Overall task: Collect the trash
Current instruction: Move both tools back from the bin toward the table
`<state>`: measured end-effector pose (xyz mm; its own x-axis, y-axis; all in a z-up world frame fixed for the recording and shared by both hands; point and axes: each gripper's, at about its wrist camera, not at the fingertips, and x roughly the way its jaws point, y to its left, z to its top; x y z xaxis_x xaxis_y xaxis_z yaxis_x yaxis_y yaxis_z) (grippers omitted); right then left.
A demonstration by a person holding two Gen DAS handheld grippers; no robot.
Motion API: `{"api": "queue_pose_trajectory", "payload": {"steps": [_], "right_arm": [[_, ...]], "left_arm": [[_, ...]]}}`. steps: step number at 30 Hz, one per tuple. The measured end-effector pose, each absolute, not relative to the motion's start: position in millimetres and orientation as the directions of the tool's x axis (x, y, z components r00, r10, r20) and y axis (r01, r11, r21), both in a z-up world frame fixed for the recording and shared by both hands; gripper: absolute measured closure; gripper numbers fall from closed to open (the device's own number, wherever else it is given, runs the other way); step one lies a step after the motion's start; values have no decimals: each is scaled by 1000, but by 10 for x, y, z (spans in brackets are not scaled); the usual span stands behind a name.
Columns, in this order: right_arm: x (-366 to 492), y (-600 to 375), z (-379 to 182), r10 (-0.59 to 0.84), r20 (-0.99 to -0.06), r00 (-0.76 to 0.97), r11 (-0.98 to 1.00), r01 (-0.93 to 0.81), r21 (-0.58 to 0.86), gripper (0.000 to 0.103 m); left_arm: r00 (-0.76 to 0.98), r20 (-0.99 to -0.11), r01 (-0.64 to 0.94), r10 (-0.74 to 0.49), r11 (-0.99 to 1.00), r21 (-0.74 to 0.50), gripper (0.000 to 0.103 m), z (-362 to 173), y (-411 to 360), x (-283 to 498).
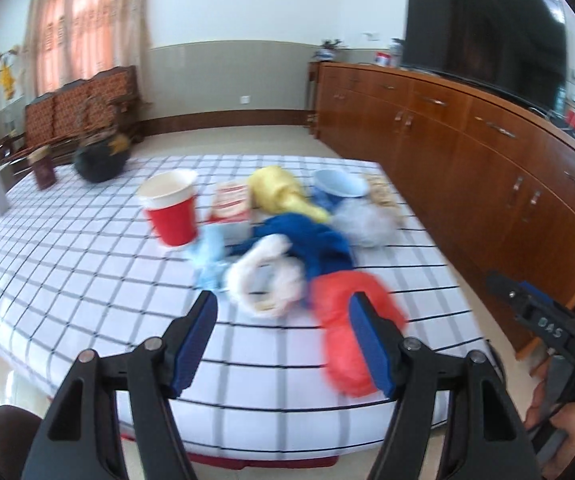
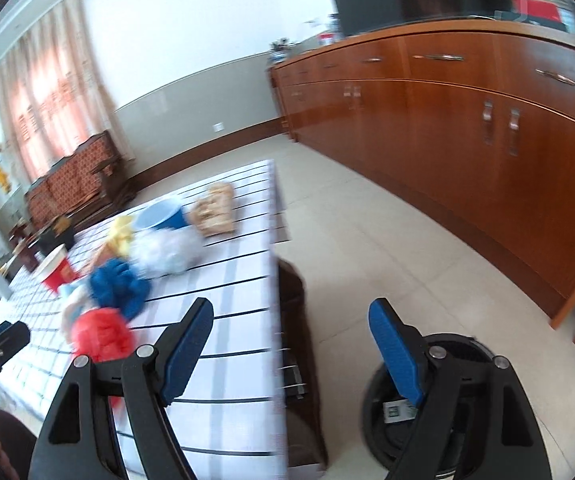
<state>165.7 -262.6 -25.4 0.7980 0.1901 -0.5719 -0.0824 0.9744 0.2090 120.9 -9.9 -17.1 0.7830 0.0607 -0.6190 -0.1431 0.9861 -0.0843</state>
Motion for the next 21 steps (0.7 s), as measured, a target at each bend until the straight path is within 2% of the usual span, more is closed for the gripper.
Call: {"api": "queue_pose_trajectory", "payload": {"steps": [13,21], "right_arm": [[1634,-1544,-282,351,-590,727,936,-278,214,21],[1720,-1237,-423,365,-628,688,929,-312,199,20]], "left_arm": [[761,-636,-225,126,971,-77,33,-415,421,1122],[749,-651,-237,122,967,-91,33,-510,553,1153]]}}
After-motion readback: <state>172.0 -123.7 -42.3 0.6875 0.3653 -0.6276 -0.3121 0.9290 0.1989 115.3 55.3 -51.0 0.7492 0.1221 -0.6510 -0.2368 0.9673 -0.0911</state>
